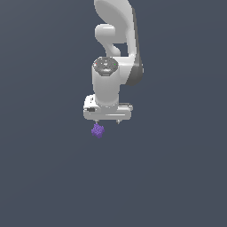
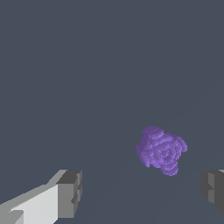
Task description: Pick up the object and move it to a goal position.
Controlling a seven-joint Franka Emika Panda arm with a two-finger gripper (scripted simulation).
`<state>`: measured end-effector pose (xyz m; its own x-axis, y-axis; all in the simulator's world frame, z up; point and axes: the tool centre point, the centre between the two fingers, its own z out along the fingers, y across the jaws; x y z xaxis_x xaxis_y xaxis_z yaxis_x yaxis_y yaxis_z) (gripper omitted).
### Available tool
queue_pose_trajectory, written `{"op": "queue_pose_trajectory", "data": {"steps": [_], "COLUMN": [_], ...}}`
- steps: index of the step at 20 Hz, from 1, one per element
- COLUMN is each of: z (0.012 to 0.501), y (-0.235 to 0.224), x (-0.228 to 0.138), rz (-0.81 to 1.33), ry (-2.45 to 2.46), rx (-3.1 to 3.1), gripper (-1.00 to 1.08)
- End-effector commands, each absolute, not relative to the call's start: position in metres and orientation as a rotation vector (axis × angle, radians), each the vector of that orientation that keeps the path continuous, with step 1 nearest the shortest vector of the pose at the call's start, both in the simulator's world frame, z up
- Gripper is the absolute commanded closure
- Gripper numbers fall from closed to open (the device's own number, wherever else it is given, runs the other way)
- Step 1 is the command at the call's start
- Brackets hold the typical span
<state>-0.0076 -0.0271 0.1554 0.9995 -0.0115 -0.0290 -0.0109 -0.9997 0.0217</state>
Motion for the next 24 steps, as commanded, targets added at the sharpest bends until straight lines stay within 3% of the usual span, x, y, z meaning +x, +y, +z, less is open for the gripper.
{"op": "queue_pose_trajectory", "data": {"steps": [1, 15, 24], "z": [0.155, 0.177, 0.148], "y": [-0.027, -0.020, -0.041], "x": [-0.008, 0.003, -0.004], "rz": [-0.045, 0.010, 0.006], "ry": [-0.017, -0.002, -0.203], "rx": [3.120, 3.119, 3.126], "gripper": [-0.92, -0.92, -0.92]}}
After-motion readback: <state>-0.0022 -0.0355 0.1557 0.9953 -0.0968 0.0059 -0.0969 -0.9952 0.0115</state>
